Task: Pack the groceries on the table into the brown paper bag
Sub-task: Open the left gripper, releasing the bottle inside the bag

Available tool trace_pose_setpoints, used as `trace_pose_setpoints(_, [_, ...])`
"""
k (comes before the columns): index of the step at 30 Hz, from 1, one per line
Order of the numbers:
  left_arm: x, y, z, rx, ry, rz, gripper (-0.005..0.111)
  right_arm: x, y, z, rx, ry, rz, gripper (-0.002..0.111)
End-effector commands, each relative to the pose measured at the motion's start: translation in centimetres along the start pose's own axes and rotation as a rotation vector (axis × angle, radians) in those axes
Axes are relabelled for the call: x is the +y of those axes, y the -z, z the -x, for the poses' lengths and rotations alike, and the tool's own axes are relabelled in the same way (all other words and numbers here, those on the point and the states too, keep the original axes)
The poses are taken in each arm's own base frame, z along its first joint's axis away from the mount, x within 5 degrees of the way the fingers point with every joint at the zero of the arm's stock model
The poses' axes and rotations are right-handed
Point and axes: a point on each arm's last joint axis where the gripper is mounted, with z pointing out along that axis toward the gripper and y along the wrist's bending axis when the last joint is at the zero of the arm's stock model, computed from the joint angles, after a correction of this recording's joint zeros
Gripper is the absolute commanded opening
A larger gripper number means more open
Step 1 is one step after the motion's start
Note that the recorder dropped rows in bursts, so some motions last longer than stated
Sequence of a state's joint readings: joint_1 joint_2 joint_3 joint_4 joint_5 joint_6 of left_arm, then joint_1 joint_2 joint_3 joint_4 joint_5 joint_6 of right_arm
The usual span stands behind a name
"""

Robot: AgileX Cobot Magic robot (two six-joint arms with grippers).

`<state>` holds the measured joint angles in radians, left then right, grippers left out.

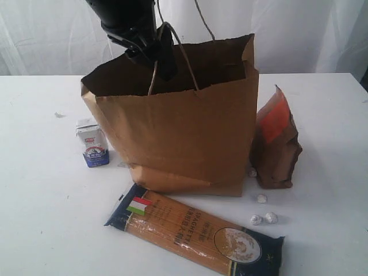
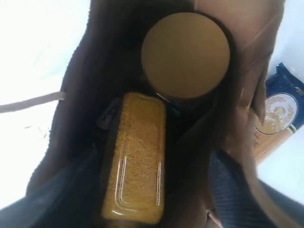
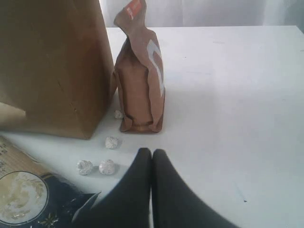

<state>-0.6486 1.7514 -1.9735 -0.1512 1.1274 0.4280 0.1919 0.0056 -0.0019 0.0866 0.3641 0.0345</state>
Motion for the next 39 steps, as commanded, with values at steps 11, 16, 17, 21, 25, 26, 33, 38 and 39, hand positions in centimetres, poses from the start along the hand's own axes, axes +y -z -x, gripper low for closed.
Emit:
trace_pose_setpoints(11, [-0.47, -0.63, -0.42, -0.005, 0.021, -0.031, 0.069, -0.03, 0.02, 0.03, -0.012, 0.000, -0.004, 0.000])
trace_pose_setpoints(16, [-0.49, -0.63, -0.22, -0.027, 0.026, -0.032, 0.069, -0.03, 0.02, 0.03, -0.012, 0.000, -0.004, 0.000])
trace_pose_setpoints(17, [-0.53, -0.63, -0.29, -0.020, 0.026, -0.037, 0.069, -0.03, 0.02, 0.03, -0.012, 0.000, -0.004, 0.000])
trace_pose_setpoints(21, [-0.85, -0.61, -0.52, 0.007, 0.033, -0.072, 0.069, -0.03, 0.02, 0.03, -0.012, 0.000, -0.004, 0.000])
trace_pose_setpoints(25, [-1.11, -0.58, -0.84, 0.042, 0.033, -0.100, 0.069, -0.03, 0.02, 0.03, -0.012, 0.000, -0.004, 0.000])
trace_pose_setpoints(26, [-1.17, -0.57, -0.93, 0.053, 0.035, -0.107, 0.069, -0.03, 0.02, 0.03, -0.012, 0.000, -0.004, 0.000])
trace_pose_setpoints(33, [-1.33, -0.54, -1.16, 0.079, 0.040, -0.124, 0.069, -0.03, 0.02, 0.03, -0.012, 0.000, -0.004, 0.000])
trace_pose_setpoints(38, [-1.33, -0.54, -1.16, 0.080, 0.054, -0.123, 0.069, -0.03, 0.02, 0.03, -0.012, 0.000, -0.004, 0.000])
trace_pose_setpoints(39, [-1.33, -0.54, -1.16, 0.080, 0.054, -0.123, 0.068, -0.03, 0.02, 0.03, -0.012, 0.000, -0.004, 0.000])
